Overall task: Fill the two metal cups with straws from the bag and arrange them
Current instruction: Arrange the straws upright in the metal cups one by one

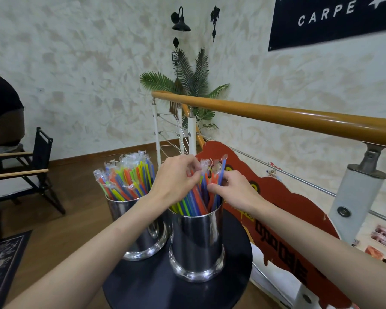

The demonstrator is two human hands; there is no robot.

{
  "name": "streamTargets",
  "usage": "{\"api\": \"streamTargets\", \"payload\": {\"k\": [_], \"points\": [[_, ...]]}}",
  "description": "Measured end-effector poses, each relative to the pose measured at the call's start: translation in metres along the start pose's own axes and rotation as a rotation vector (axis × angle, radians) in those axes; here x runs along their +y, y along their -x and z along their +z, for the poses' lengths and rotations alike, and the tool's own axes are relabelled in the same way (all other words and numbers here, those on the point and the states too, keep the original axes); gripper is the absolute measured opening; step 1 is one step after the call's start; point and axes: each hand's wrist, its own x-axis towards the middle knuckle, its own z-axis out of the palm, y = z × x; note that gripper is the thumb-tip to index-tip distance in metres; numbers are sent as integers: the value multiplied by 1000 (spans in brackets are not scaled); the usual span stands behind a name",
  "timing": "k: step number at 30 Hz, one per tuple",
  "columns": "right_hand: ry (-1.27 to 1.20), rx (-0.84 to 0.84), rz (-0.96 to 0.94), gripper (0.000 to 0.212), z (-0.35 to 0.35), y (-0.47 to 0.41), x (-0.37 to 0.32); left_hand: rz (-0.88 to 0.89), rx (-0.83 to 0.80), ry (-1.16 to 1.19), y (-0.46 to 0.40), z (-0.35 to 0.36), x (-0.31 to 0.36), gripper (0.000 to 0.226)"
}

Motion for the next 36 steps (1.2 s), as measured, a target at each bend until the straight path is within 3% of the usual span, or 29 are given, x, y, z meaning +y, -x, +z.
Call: {"api": "streamTargets", "payload": {"k": [14,18,36], "points": [[-134,-76,49,13,-6,2,3,24,-114,77,-2,-3,-3,14],[-106,-35,-36,9,-6,5,4,15,-96,94,-2,-1,-1,25],[-9,-36,-95,14,-5,3,-5,45,-179,166,1,-7,-3,23]]}}
